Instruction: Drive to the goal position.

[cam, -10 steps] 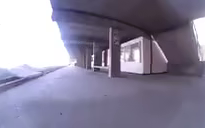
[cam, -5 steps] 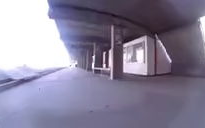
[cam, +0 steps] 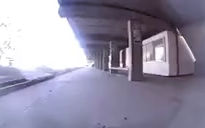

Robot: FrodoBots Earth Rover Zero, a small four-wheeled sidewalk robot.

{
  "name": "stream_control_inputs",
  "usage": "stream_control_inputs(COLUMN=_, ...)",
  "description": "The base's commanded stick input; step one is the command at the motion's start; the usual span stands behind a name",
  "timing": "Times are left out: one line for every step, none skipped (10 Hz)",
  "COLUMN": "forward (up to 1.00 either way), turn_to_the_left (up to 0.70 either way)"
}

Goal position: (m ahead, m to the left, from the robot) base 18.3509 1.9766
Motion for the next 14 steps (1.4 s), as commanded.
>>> stream_control_inputs(forward=0.95, turn_to_the_left=0.01)
stream_control_inputs(forward=0.94, turn_to_the_left=0.01)
stream_control_inputs(forward=0.95, turn_to_the_left=0.01)
stream_control_inputs(forward=0.95, turn_to_the_left=0.01)
stream_control_inputs(forward=0.95, turn_to_the_left=0.01)
stream_control_inputs(forward=0.96, turn_to_the_left=0.01)
stream_control_inputs(forward=0.96, turn_to_the_left=0.01)
stream_control_inputs(forward=0.95, turn_to_the_left=0.01)
stream_control_inputs(forward=0.96, turn_to_the_left=0.01)
stream_control_inputs(forward=0.96, turn_to_the_left=0.01)
stream_control_inputs(forward=0.96, turn_to_the_left=0.01)
stream_control_inputs(forward=0.96, turn_to_the_left=0.01)
stream_control_inputs(forward=0.96, turn_to_the_left=0.01)
stream_control_inputs(forward=0.96, turn_to_the_left=0.01)
